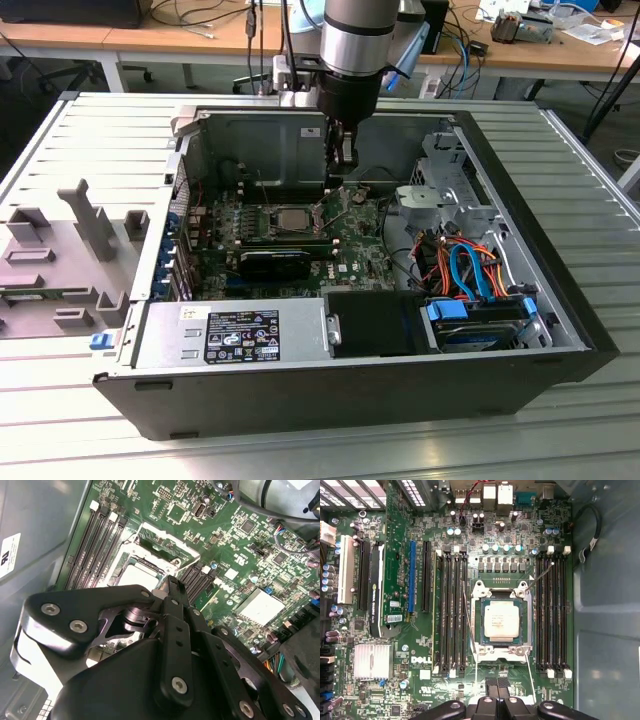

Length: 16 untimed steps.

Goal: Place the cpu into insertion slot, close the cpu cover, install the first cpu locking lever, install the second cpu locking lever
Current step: 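Close the cpu cover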

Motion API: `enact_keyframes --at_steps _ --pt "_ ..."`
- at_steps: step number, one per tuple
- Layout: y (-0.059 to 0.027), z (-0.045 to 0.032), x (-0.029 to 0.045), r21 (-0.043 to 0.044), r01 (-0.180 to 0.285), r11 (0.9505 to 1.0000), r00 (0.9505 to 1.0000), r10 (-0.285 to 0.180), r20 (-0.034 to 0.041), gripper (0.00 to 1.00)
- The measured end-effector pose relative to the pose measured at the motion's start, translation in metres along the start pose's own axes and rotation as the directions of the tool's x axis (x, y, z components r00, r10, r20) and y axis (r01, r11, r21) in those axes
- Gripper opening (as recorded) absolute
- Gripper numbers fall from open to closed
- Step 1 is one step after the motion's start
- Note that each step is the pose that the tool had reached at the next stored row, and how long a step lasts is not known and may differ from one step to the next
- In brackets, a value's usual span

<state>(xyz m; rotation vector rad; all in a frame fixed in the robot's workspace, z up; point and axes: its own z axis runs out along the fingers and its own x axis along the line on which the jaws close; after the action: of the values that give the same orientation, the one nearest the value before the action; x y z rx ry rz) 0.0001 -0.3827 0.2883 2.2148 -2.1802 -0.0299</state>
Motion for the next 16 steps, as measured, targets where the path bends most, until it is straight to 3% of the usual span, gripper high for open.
enact_keyframes --at_steps 16 --pt "-0.0101 -0.0004 0.0002 0.0 0.0 1.0 1.0 0.0 -0.0001 0.11"
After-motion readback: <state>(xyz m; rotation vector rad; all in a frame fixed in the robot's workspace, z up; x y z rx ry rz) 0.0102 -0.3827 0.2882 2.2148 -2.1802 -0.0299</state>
